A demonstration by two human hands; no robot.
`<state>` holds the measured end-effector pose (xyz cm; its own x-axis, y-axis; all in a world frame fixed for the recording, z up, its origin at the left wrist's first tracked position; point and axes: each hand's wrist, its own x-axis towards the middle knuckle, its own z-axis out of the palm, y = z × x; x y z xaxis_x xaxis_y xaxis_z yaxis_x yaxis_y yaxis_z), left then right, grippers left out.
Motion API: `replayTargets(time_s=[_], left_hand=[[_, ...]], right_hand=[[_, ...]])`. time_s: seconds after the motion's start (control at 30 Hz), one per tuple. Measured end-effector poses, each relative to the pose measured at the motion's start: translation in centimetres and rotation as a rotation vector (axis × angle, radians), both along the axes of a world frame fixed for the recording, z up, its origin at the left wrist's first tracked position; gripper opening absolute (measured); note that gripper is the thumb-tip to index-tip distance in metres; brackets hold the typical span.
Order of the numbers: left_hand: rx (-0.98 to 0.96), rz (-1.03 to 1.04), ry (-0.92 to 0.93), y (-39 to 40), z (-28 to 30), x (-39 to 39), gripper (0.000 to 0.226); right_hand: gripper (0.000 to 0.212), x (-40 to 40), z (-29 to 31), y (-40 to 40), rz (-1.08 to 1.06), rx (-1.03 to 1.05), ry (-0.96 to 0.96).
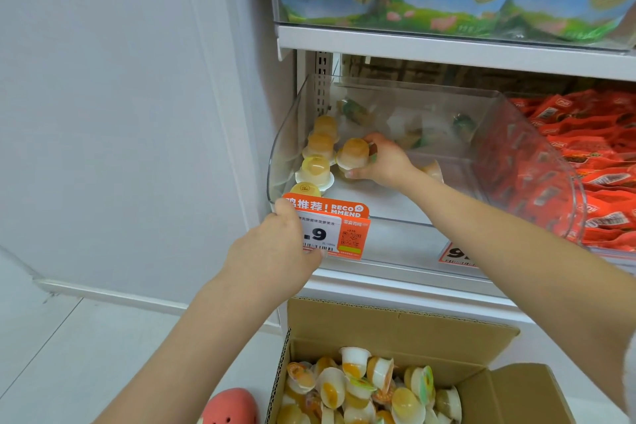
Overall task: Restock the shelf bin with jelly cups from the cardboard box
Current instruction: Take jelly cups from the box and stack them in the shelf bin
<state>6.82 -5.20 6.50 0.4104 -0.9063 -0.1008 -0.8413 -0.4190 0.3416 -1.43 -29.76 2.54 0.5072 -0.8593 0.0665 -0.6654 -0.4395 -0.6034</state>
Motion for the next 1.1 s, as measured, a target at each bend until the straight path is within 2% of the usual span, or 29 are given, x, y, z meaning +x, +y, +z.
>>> replayTargets(time_s=[0.27, 0.53, 0.8, 0.83, 0.97, 1.03, 1.1], left_hand=[[-0.014, -0.004, 0.008, 0.0, -0.1, 0.0, 0.049], [-0.023, -0.004, 0.011, 0.0, -0.2, 0.0, 0.051], [-0.039, -0.004, 0.013, 0.0, -0.4, 0.0, 0.047], [-0.043, -0.006, 0.008, 0.0, -0.4, 0.0, 0.048], [-0.045, -0.009, -0.006, 0.0, -0.4, -0.1, 0.050], [-0.044, -0.009, -0.004, 0.0, -0.4, -0.1, 0.050], [-0.045, -0.008, 0.003, 0.0, -0.5, -0.1, 0.049]], right_hand=[[0.064, 0.5, 0.2, 0.3, -0.006, 0.017, -0.035], [0.053, 1.9, 1.0, -0.5, -0.122, 0.011, -0.039], [0.068, 3.0, 0.7, -1.0, -0.205, 0.075, -0.174], [0.068, 3.1, 0.7, -0.9, -0.208, 0.053, -0.144], [0.074, 2.9, 0.5, -1.2, -0.209, -0.178, 0.210], [0.079, 2.5, 0.8, -1.6, -0.179, -0.256, 0.295], [0.081, 2.1, 1.2, -2.2, -0.138, -0.249, 0.369]])
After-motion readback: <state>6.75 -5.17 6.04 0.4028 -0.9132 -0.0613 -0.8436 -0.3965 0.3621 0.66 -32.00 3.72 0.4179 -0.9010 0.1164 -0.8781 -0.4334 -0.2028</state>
